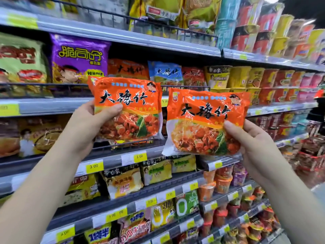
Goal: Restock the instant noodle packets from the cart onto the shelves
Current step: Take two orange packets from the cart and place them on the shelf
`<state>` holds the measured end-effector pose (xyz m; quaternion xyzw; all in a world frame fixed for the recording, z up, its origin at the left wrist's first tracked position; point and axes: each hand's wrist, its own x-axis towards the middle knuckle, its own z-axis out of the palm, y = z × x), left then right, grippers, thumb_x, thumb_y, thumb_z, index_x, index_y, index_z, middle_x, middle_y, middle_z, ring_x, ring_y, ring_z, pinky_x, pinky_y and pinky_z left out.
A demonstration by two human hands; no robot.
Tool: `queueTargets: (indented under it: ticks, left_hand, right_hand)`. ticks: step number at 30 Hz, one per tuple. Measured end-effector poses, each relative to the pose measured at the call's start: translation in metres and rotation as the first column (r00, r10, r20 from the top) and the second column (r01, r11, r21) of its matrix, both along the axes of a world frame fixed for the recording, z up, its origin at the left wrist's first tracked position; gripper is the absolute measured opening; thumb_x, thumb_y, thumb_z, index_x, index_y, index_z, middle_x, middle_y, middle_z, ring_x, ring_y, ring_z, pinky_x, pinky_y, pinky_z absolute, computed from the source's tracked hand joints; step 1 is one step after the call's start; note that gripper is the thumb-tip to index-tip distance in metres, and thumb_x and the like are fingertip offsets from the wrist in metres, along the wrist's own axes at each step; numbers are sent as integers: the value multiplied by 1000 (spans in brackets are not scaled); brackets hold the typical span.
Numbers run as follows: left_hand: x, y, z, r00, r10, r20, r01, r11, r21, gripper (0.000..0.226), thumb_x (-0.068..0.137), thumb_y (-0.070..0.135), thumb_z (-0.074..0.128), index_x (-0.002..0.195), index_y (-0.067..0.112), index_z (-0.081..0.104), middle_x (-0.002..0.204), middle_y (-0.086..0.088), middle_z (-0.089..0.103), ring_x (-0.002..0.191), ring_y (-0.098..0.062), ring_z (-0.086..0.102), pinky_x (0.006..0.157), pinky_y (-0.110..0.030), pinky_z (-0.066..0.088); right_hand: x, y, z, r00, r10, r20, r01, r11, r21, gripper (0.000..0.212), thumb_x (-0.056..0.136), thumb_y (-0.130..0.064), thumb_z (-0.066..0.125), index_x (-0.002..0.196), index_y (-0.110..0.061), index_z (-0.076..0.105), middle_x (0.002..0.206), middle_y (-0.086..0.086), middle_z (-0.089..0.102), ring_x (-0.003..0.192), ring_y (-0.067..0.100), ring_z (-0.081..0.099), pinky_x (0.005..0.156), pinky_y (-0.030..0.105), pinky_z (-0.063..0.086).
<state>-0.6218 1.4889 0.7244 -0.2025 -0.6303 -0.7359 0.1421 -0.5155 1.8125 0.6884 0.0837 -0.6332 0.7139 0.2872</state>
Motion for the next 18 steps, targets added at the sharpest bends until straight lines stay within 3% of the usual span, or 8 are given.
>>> queueTargets:
  ticks: [6, 9, 12, 18]
  left_hand:
    - [-33, -8, 6, 996, 78, -50, -77, 997, 30, 43, 71, 31, 79, 111, 20, 69, 102, 1, 80, 91, -15, 77, 71, -26, 60]
    - [-49, -12, 11, 991, 105, -85, -104, 994, 20, 41, 73, 29, 78, 112, 22, 69, 102, 1, 79, 93, -14, 76, 76, -28, 59]
    - [-61, -10, 21, 986, 134, -103, -136, 991, -11, 42, 74, 31, 80, 113, 23, 68, 104, 1, 79, 96, -16, 76, 84, -34, 56]
    - [-90, 4, 57, 952, 281, -121, -284, 959, -4, 38, 81, 23, 83, 114, 15, 69, 100, 0, 80, 91, -15, 77, 87, -36, 61]
  right_hand:
    - [-63, -4, 14, 997, 76, -33, -77, 997, -6, 36, 83, -25, 68, 117, -13, 70, 112, 3, 78, 102, 14, 74, 85, 26, 60]
    - [-91, -5, 19, 995, 85, -44, -85, 996, 14, 38, 80, -26, 70, 116, -13, 70, 111, 3, 78, 102, 14, 74, 87, 25, 59]
    - [-112, -5, 21, 992, 102, -67, -101, 995, 17, 37, 80, -26, 69, 116, -14, 70, 108, 0, 79, 97, 9, 74, 77, 19, 58]
    - [-149, -2, 23, 971, 209, -114, -216, 975, -58, 39, 83, -21, 65, 121, -13, 67, 111, -2, 78, 97, 6, 74, 73, 16, 57]
